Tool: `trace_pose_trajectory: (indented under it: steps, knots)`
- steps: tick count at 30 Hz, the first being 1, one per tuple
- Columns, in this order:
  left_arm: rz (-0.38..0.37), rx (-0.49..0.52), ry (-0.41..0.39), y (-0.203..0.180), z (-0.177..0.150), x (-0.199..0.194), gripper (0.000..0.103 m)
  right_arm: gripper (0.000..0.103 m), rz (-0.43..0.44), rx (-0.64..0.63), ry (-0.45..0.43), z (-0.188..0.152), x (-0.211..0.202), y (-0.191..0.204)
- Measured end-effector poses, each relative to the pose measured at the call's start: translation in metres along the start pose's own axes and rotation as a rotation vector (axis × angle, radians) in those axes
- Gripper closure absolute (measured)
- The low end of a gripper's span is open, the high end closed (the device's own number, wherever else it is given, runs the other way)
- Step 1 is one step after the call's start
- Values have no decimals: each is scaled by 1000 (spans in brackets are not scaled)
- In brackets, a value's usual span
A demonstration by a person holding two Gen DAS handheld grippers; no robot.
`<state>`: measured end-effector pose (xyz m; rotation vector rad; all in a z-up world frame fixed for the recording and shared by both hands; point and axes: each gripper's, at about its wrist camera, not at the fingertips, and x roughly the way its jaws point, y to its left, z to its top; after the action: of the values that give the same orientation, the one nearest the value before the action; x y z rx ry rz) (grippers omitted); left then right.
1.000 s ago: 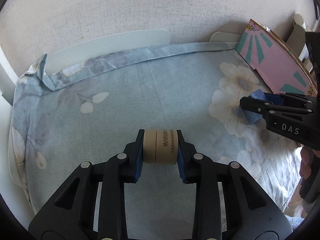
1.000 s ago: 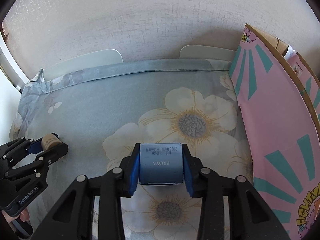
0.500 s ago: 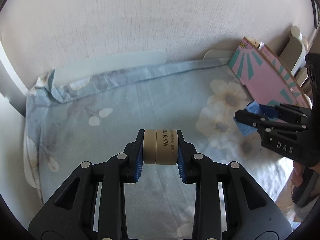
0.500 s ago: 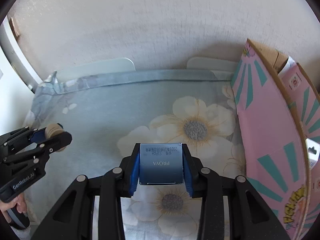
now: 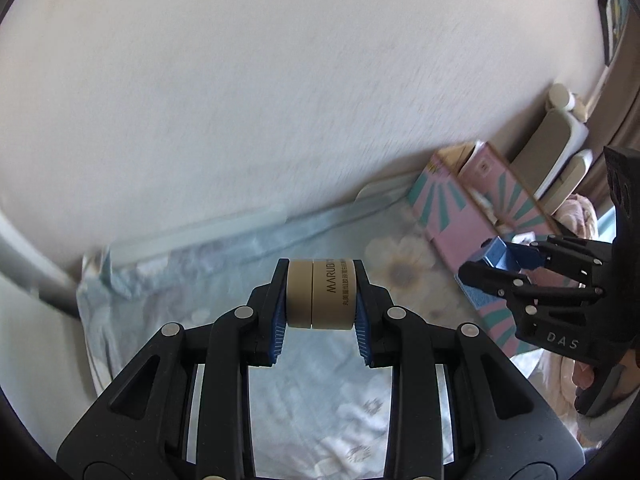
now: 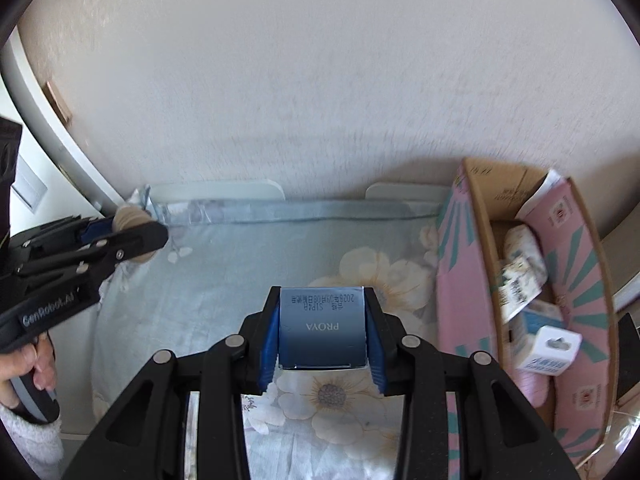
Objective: Organize objects
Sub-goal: 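Lift the wooden cylinder and blue cube and carry both over the cardboard box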
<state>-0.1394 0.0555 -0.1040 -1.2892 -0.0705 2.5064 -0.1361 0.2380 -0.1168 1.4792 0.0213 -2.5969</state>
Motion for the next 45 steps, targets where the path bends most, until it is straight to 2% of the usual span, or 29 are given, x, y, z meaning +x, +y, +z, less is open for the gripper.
trace_pose_trajectory:
  steps: [9, 13, 19, 31, 37, 45]
  knots:
    - [-61, 120, -28, -55, 70, -2, 77, 69, -40, 37, -67, 27, -50, -44]
    - [-109, 174, -26, -90, 97, 8, 77, 69, -71, 72, -85, 28, -69, -72]
    - [-176, 258, 2, -147, 117, 36, 77, 69, -126, 126, -96, 18, -89, -113]
    - [-279, 405, 108, -250, 115, 105, 77, 69, -205, 280, -64, -19, -97, -183]
    - [-299, 439, 171, -280, 105, 140, 77, 69, -214, 341, -21, -43, -88, -203]
    - [-290, 467, 254, -300, 91, 187, 77, 69, -193, 382, 40, -67, -65, -213]
